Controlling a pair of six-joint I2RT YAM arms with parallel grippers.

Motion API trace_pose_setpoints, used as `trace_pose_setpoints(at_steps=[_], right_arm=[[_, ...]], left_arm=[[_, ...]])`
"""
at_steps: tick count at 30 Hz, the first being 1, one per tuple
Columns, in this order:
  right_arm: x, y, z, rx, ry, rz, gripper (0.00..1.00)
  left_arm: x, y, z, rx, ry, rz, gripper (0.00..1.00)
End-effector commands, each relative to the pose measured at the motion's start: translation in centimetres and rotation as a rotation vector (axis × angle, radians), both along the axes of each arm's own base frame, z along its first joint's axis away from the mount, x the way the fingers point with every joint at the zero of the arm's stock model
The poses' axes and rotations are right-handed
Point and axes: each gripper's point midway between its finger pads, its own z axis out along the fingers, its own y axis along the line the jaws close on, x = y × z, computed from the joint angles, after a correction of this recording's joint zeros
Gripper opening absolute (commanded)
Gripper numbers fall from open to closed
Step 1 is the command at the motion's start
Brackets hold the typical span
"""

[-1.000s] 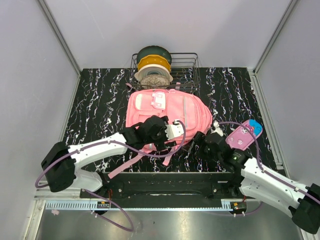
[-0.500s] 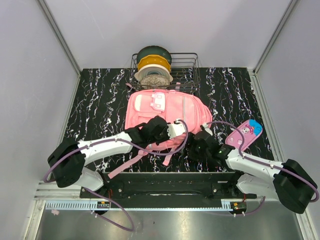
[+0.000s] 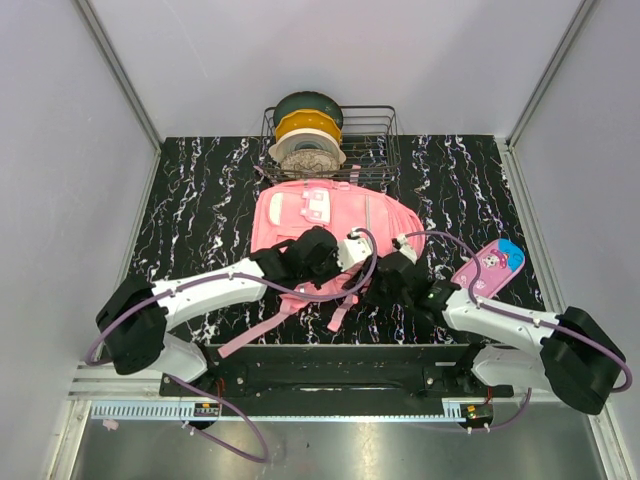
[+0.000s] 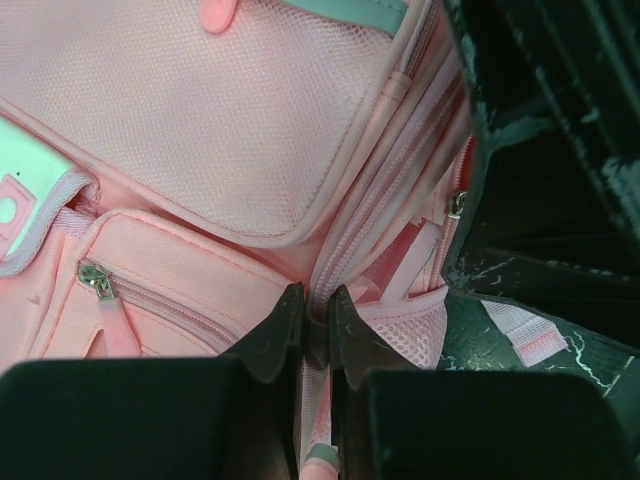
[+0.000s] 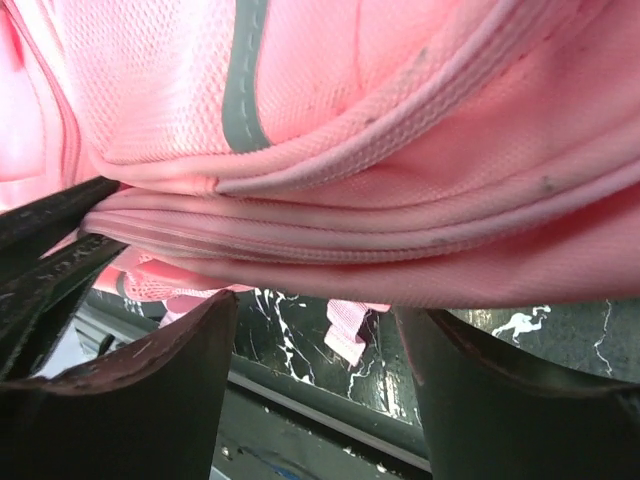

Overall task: Pack the student bag
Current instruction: Zip the student bag at the center of the board.

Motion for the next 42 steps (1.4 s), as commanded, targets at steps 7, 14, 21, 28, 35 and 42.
trace_pose_setpoints(at_steps=[7,14,21,28,35,42], right_arm=[[0.7,1.5,1.1,-0.122,-0.094,0.048,0.50],[1.6,1.6,1.2,-0.170,-0.158,0.068,0.50],[0.8,-0.4,2.4,-0.225,-0.214,0.094,0.52],[0.9,0.5,0.2,-0.203,-0.244,0.134,0.52],[1.9,0.7,-1.6,-0.235,-0.287,0.133,0.47],[2.4,1.5,-0.6,-0.214,-0.374,0.184,0.40]], left_arm=[[-0.3,-1.3,6.2,-0.178,0.001,0.055,0.00],[-0.4,-1.3,6.9,-0.190,-0.008,0.045,0.00],[-0.4,-1.0,7.0,-0.177,-0.012,0.043,0.00],[-0.6,-1.3,7.1,-0.197,0.008,0.045,0.00],[-1.1,-1.3,7.7,-0.217,0.012,0.028,0.00],[-1.3,-1.2,7.3,-0.213,0.021,0.019,0.00]])
